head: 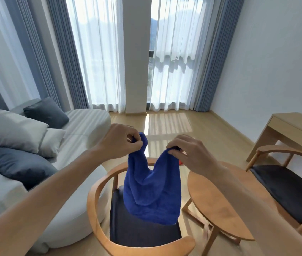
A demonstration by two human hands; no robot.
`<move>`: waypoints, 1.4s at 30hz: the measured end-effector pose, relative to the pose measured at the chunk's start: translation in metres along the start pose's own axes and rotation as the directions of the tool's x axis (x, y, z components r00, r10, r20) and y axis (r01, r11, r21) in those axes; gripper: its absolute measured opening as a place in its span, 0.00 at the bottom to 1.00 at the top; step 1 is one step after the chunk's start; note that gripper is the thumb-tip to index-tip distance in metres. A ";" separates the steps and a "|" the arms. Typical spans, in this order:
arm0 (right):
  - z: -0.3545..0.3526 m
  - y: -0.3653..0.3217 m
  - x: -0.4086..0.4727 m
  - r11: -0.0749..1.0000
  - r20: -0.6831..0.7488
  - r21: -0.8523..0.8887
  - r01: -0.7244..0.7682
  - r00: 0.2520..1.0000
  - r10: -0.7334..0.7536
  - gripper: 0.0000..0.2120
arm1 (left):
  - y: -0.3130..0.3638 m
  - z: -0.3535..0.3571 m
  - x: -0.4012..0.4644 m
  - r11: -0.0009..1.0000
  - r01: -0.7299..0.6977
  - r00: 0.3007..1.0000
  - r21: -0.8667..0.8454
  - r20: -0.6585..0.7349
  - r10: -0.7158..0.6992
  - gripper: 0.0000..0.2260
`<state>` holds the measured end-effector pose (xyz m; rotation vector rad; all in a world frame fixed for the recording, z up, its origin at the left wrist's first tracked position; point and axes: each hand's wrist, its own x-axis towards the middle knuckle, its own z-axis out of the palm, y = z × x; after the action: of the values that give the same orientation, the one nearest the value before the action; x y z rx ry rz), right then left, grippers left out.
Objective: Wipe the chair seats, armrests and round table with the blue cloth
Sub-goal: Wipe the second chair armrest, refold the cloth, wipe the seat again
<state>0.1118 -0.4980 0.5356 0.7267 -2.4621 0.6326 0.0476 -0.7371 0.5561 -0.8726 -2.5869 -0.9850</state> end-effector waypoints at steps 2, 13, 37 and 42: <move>0.002 -0.004 0.007 0.999 0.007 0.007 0.038 0.999 -0.038 0.02 | 0.009 0.006 -0.001 0.997 -0.058 0.993 -0.056 0.095 0.063 0.07; -0.003 -0.001 0.008 0.975 0.306 0.173 -0.139 0.949 0.081 0.04 | 0.019 0.025 -0.001 0.977 -0.187 0.958 -0.106 0.201 0.205 0.17; 0.000 0.008 0.003 0.985 0.261 0.120 -0.125 0.961 0.090 0.04 | -0.006 0.030 0.002 0.856 0.494 0.796 0.151 0.319 -0.515 0.10; 0.001 0.008 0.005 0.983 0.205 0.137 -0.118 0.975 0.088 0.05 | -0.005 0.043 -0.005 0.828 0.536 0.752 0.166 0.351 -0.558 0.14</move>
<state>0.1031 -0.4940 0.5353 0.7547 -2.6715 0.8269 0.0482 -0.7136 0.5193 -0.2912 -3.3065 -0.9324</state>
